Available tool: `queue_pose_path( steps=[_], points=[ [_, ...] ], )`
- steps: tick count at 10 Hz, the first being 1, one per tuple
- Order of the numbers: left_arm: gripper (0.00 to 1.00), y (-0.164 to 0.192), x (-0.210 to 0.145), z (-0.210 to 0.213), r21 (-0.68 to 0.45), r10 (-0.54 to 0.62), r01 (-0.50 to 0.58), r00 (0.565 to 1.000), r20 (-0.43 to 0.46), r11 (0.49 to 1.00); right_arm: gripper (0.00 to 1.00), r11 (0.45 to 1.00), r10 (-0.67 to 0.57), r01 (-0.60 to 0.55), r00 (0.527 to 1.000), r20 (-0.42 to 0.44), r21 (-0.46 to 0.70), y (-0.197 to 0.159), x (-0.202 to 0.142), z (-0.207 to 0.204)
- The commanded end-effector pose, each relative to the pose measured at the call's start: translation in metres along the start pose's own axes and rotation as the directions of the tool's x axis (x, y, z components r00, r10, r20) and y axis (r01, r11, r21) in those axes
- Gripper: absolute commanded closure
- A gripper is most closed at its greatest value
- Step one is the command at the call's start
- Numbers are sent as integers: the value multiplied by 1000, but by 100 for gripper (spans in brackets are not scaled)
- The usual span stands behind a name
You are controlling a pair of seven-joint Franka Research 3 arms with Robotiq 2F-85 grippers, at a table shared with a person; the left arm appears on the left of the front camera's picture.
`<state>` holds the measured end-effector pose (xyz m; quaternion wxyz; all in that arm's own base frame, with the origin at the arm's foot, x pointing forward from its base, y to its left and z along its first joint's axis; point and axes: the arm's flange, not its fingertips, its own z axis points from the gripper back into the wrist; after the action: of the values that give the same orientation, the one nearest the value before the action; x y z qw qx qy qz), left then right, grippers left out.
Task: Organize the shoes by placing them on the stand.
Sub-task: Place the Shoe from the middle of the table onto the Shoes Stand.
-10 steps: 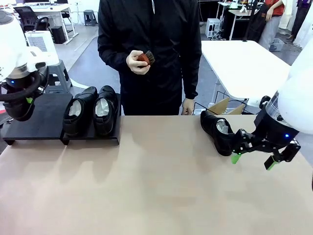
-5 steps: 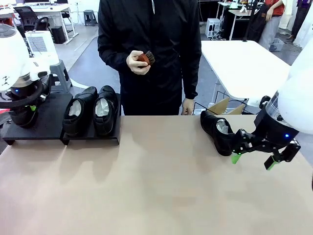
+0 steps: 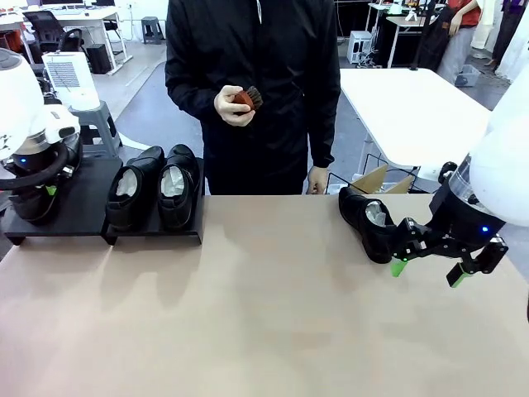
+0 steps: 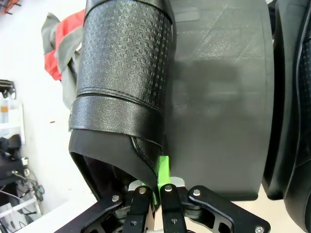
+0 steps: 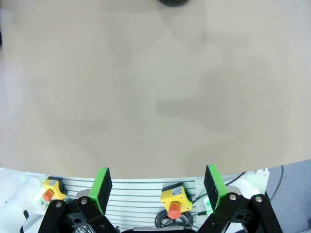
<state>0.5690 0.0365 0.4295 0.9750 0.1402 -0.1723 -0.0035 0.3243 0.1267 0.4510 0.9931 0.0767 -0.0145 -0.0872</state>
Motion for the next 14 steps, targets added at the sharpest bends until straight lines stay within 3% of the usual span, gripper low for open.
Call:
queue_pose_path(
  steps=[1, 4, 8, 11, 14],
  points=[
    [100, 3, -7, 3, -2, 20, -20, 1000, 18, 1000, 0, 1000, 7, -7, 1000, -2, 3, 1, -1, 0],
    [100, 2, -11, 3, -5, 36, -36, 999, -4, 999, 0, 1000, 7, -7, 1000, -2, 3, 1, -1, 0],
    [23, 7, -13, 1, 20, 114, -113, 992, -47, 993, 0, 1000, 7, -7, 1000, -2, 3, 1, -1, 0],
    [23, 9, -12, 10, 36, 148, -147, 988, -35, 988, 0, 1000, 7, -7, 1000, -2, 3, 1, -1, 0],
    [23, 8, -11, 39, 30, 169, -170, 985, 35, 985, 0, 1000, 7, -7, 1000, -2, 3, 1, -1, 0]
  ],
)
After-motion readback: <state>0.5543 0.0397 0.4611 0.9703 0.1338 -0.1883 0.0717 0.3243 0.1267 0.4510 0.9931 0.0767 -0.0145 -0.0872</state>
